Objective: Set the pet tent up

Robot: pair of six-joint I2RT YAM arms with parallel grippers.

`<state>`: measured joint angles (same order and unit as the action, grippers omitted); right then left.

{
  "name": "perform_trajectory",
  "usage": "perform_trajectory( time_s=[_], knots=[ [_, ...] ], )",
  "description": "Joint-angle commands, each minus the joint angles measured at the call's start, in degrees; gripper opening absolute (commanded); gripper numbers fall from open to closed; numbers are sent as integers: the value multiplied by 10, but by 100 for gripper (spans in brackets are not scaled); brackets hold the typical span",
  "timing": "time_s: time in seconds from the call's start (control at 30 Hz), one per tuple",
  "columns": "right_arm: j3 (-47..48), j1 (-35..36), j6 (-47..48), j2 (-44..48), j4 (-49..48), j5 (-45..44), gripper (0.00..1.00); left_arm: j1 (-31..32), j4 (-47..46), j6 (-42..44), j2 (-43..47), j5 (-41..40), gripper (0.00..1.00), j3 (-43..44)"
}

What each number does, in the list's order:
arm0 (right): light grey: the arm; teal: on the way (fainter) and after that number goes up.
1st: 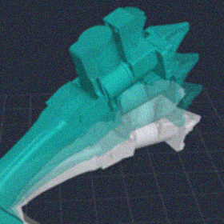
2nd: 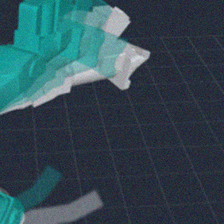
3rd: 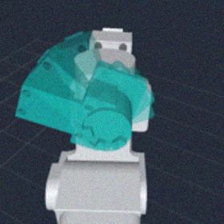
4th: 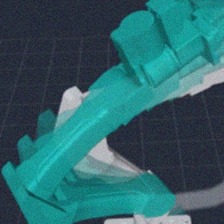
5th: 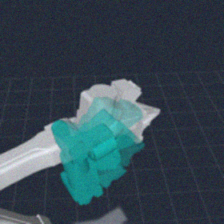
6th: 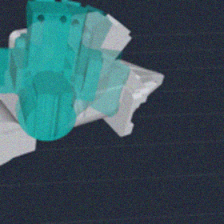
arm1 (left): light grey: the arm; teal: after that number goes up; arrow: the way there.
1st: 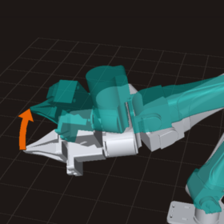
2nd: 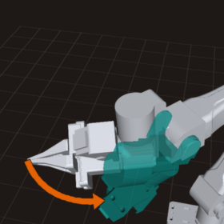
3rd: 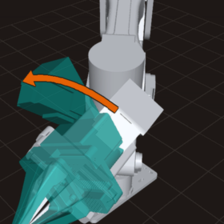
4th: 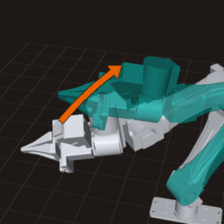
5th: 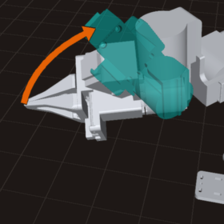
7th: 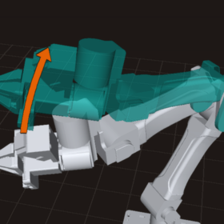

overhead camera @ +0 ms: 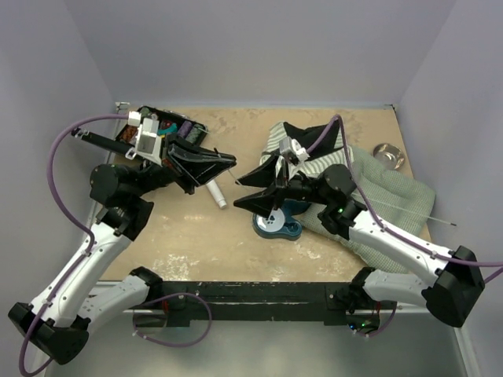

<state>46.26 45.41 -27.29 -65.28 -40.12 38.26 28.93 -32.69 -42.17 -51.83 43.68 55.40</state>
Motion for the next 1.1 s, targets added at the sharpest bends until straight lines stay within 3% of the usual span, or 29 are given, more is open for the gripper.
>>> perform_trajectory(
  time_s=[0.0,0.07,0.13,0.27,0.43,0.57,0.7,0.83,0.93,1.07],
  knots=[
    [98,-29,118,20,199,50,73,3,171,94,7,71,0,59],
    [131,-63,154,29,276,66,79,3,252,143,2,83,0,81],
    [164,-106,201,35,360,87,98,3,270,160,4,93,0,82],
    [231,-171,335,37,522,59,99,3,324,202,14,98,0,100],
    [250,-208,440,-18,588,23,98,3,368,226,25,134,0,99],
    [328,-245,593,-134,701,83,98,3,404,255,19,188,0,105],
    [517,-270,830,-318,952,125,98,3,483,335,-12,241,0,137],
    [594,-284,812,-369,969,106,99,4,588,400,-70,267,0,217],
    [635,-277,799,-377,969,86,99,4,753,543,-118,262,0,314],
    [640,-263,731,-372,969,137,99,4,829,617,-148,267,0,358]
  ],
)
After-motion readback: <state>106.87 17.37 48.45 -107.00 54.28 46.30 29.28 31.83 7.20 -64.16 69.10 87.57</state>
